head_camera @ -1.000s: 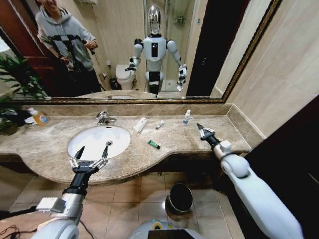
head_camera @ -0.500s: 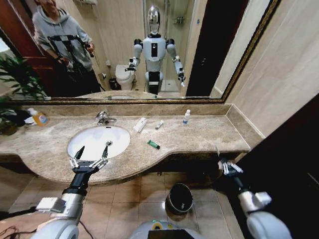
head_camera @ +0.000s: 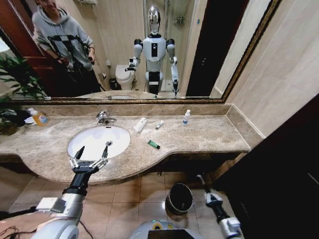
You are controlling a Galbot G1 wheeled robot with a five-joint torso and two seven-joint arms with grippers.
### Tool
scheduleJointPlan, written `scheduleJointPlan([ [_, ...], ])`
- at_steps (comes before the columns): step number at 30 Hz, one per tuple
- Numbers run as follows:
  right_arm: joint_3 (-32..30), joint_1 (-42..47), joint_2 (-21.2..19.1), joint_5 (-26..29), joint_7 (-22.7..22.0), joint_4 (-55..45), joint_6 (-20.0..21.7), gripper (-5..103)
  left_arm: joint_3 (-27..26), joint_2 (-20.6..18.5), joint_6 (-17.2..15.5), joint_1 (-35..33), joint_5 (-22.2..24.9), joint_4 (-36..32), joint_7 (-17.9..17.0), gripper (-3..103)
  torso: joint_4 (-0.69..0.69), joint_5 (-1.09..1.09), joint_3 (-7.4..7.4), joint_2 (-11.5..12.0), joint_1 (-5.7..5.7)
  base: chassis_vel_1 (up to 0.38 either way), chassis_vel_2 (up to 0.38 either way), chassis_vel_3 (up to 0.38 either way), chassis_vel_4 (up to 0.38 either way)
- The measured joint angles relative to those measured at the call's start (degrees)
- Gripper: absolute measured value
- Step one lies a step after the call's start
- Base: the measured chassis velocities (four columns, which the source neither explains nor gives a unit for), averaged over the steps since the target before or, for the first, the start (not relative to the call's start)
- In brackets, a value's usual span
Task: Pick up the trash from the sink and place it in the trash bin.
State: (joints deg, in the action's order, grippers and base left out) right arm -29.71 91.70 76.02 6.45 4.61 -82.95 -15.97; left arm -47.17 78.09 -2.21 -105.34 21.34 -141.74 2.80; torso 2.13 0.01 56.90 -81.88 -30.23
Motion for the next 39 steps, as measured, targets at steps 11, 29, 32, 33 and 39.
scheduleJointPlan([
  [11,3.76,-16.88,5.17,-15.27,-2.12,31.87,-7.74,0,0.00,0.00,0.00,0.00,0.00,0.00,0.00,100,-0.02,-0.02,0.00,0.00,0.00,0.000,0.000,0.000,0.000],
  [29,0.53,-29.37,8.02,-27.24,-5.19,52.82,-13.48,20,0.00,0.00,0.00,0.00,0.00,0.00,0.00,100,-0.02,-0.03,0.00,0.00,0.00,0.000,0.000,0.000,0.000],
  [32,0.51,-29.36,7.74,-26.87,-5.39,52.75,-13.62,25,0.00,0.00,0.00,0.00,0.00,0.00,0.00,100,-0.02,-0.01,0.00,0.00,0.00,0.000,0.000,0.000,0.000],
  [33,0.47,-29.05,7.54,-26.62,-5.71,52.09,-13.93,31,0.00,0.00,0.00,0.00,0.00,0.00,0.00,100,-0.02,-0.01,0.00,0.00,0.00,0.000,0.000,0.000,0.000],
  [39,-1.84,-21.22,6.13,-23.53,-7.24,35.72,-11.92,53,0.00,0.00,0.00,0.00,0.00,0.00,0.00,100,0.00,0.01,-0.01,0.00,0.00,0.000,0.000,0.000,0.000],
])
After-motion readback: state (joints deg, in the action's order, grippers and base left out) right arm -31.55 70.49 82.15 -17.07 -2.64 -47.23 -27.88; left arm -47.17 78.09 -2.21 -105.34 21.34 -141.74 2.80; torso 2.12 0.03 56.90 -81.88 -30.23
